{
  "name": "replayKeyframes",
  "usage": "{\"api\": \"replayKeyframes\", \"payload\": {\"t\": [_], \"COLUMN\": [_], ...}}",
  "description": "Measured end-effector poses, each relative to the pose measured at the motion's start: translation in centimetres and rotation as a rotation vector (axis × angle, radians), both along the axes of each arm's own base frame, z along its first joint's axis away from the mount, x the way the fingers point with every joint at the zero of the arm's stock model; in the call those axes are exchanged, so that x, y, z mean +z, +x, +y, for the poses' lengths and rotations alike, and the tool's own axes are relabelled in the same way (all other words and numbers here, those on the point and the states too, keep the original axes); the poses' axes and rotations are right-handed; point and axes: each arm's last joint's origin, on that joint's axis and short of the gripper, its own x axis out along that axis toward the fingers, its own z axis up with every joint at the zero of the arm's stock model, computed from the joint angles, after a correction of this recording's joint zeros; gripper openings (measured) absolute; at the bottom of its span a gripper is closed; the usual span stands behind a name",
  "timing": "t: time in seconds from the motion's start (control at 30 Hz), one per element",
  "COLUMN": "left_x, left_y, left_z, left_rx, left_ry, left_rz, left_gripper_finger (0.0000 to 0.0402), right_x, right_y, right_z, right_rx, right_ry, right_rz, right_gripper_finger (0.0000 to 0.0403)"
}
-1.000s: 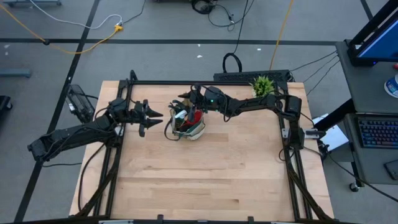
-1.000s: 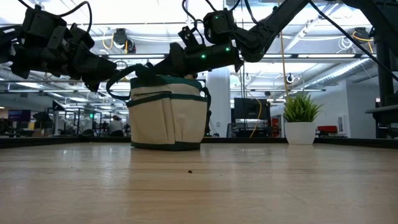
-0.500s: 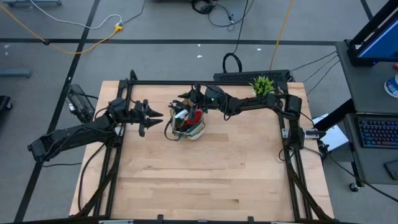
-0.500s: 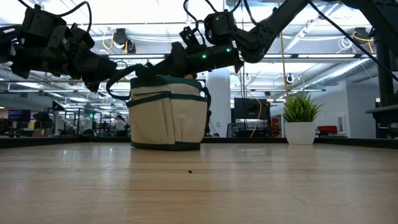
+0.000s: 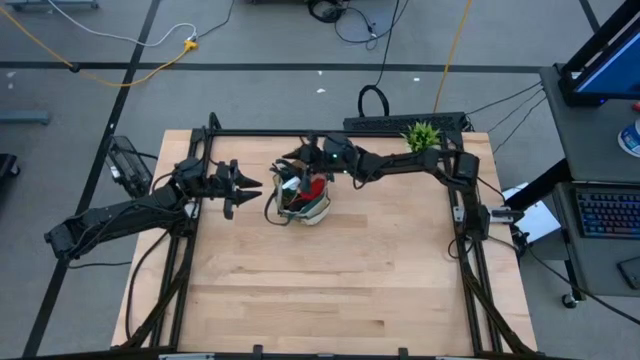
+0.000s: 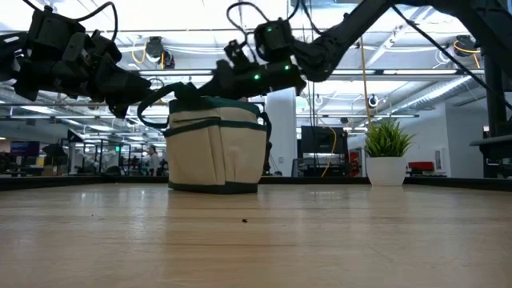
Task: Pick & Place Garden tools in Gardening bag
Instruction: Put the shears into the gardening bag
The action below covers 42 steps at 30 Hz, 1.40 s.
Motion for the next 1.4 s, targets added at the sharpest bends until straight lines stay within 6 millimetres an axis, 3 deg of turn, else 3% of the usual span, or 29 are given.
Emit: {"api": "replayKeyframes", "payload": {"t": [0.17,0.37,0.73,1.4], "left_x": [0.0,0.0,0.0,0.0], "left_y": [0.0,0.0,0.0,0.0], "left_z": [0.0,0.0,0.0,0.0], "left_rx": [0.002,0.001,0.001,0.006], "left_ry": [-0.014,-0.015,-0.009,0.005], "left_rz": [0.000,0.000,0.000,0.001], "left_gripper_finger": [0.0145,0.0145,0.0145,0.0145], "right_x": [-0.2,0.0,0.0,-0.8], "right_y": [1.8,2.1,2.1,1.8], "right_z": [-0.3,-0.2,-0.3,-0.1], "right_rx": [0.026,0.029,0.015,0.022], "right_ry": [0.014,0.015,0.060,0.068], "right_rz": [0.045,0.048,0.036,0.146], "right_gripper_finger": [0.0164,0.0149,0.0044,0.0068]}}
